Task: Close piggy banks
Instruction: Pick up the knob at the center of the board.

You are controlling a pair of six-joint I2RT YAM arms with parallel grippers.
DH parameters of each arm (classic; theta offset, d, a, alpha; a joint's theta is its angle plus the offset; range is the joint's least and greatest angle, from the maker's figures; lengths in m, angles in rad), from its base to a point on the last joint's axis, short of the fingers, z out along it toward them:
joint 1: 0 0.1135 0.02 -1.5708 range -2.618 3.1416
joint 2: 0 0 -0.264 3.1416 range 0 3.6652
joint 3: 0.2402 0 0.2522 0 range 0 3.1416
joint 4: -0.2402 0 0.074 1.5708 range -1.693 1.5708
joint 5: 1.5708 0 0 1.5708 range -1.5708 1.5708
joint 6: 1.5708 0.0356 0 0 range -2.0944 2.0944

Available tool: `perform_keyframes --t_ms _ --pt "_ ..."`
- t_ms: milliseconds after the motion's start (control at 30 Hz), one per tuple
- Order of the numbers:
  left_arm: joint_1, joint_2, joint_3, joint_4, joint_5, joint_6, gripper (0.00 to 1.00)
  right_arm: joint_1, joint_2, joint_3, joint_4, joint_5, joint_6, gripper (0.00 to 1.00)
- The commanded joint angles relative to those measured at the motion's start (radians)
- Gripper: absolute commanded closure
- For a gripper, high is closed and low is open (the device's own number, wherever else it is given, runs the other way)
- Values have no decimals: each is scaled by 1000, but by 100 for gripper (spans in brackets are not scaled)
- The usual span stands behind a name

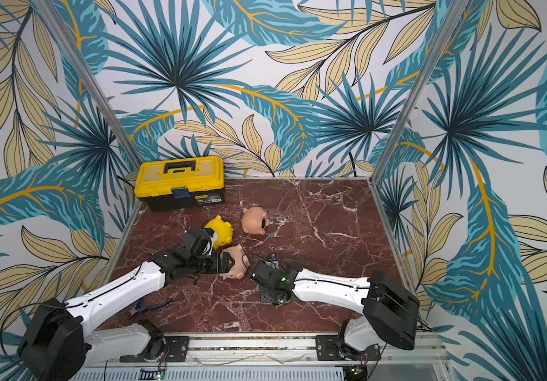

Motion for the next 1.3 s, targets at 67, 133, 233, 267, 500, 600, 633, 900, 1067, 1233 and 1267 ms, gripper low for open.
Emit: perform_keyframes --t_ms 67,133,233,267,500,600,633,900,1067,1233,1267 --pt "5 10 38 18 0 -5 1 10 29 -32 -23 3 25 75" --pt "5 10 36 19 2 -5 0 11 42 -32 -30 3 32 75" --pt "5 10 34 20 4 -4 0 11 61 -31 -39 6 39 75" --pt "5 10 33 21 4 -4 0 11 66 -30 -40 6 40 75" --pt "5 8 26 26 3 -5 0 20 83 -27 -54 6 45 78" --pt "5 9 24 28 6 -5 0 24 77 -32 -55 7 49 80" --pt "5 11 23 29 8 -5 0 24 77 -35 -55 7 49 80" --pt "5 7 18 30 9 -5 0 26 77 -49 -62 1 61 83" --pt "5 7 13 33 14 -8 1 25 81 -63 -49 -12 64 83" --pt "5 2 12 34 14 -6 0 25 117 -57 -46 -33 64 83" --pt "5 2 12 34 14 -5 0 26 120 -58 -46 -35 67 84"
